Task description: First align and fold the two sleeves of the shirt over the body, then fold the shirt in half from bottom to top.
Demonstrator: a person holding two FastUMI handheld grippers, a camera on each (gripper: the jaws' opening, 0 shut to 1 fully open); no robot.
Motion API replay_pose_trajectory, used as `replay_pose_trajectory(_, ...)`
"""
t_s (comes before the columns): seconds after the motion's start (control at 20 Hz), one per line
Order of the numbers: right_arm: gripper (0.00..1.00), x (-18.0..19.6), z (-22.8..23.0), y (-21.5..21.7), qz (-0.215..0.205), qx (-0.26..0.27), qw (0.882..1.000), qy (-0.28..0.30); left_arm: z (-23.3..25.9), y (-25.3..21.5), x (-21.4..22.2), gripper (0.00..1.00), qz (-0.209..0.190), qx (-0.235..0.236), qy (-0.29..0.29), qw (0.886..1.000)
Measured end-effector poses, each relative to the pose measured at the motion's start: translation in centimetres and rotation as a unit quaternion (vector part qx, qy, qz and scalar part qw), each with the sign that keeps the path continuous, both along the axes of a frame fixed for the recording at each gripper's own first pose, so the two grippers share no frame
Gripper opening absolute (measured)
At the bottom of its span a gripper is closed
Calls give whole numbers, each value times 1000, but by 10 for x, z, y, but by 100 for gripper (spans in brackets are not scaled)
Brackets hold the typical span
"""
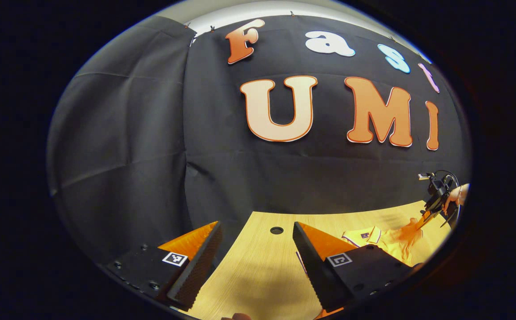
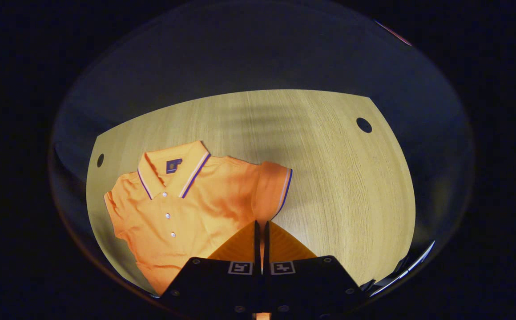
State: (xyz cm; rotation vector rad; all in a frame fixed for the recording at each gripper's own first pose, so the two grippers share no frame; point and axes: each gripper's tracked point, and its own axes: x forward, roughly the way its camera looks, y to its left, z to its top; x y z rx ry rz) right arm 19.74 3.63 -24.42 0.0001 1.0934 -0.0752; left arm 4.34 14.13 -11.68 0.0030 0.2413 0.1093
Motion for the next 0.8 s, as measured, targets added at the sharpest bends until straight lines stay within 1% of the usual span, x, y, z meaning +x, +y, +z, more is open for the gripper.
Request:
replay_pose_trajectory(0.2,0,-2,7,42,34,-6,999,-4,4,26,-7,98,5,0,-5,1000)
replay_pose_trajectory(0.45,0,-6,-6,95,71,12,997,5,0,60,-18,98,21,6,-1,1000)
replay_pose_trajectory(0.65,2,-7,-23,122,82,27,996,18,-8,82,-29,98,35,11,11,999)
replay_pose_trajectory(0.8,2,-8,-34,145,97,52,994,28,-14,86,-30,97,38,8,18,999)
